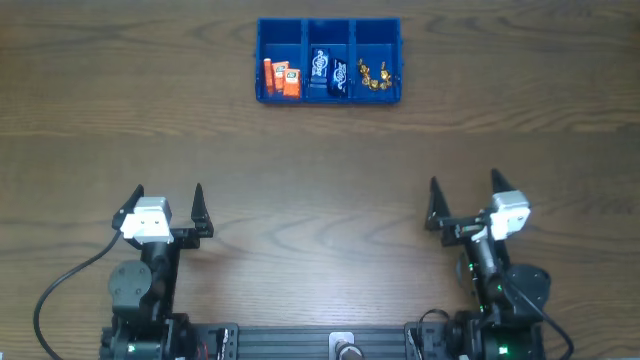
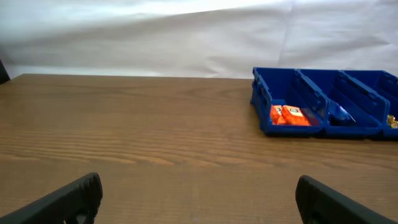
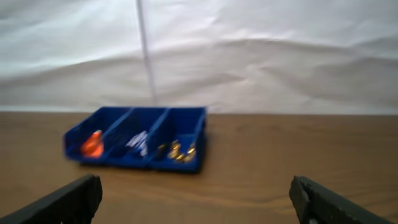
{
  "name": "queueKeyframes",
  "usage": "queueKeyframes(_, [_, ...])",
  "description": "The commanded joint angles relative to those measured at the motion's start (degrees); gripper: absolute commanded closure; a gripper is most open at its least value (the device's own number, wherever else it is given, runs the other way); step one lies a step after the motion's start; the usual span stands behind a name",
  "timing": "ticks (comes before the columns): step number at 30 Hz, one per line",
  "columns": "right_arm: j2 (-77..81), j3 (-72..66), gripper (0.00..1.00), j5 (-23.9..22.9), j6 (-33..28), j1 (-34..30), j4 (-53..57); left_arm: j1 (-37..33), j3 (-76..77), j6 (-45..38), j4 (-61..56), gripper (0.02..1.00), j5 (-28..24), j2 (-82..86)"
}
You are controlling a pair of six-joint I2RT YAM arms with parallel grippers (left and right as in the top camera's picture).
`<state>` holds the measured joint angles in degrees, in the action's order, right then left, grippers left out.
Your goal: Sort Candies Into Trays
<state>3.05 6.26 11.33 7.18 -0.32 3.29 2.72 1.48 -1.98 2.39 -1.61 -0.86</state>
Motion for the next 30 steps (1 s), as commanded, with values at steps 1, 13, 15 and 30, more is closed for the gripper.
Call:
queueKeyframes(1, [-2.8,-4.7,0.001,5.3,1.7,-0.8,0.0,-0.1,-1.2,-0.6,2.1,0.02,0.5,0.4])
queueKeyframes(13, [-2.9,-5.9,0.001,1.3,-1.9,-0.7,0.2,-0.1,-1.2,-0.6,2.1,0.02,0.5,0.4])
queueKeyframes(15, [-2.9,-5.9,0.001,1.1,-1.9,-0.7,0.2,-0.1,-1.2,-0.6,2.1,0.02,0.5,0.4])
queueKeyframes(30, [-2.9,-5.8,0.001,0.7,-1.9,-0.9,0.2,-0.1,-1.2,-0.6,2.1,0.02,0.5,0.4])
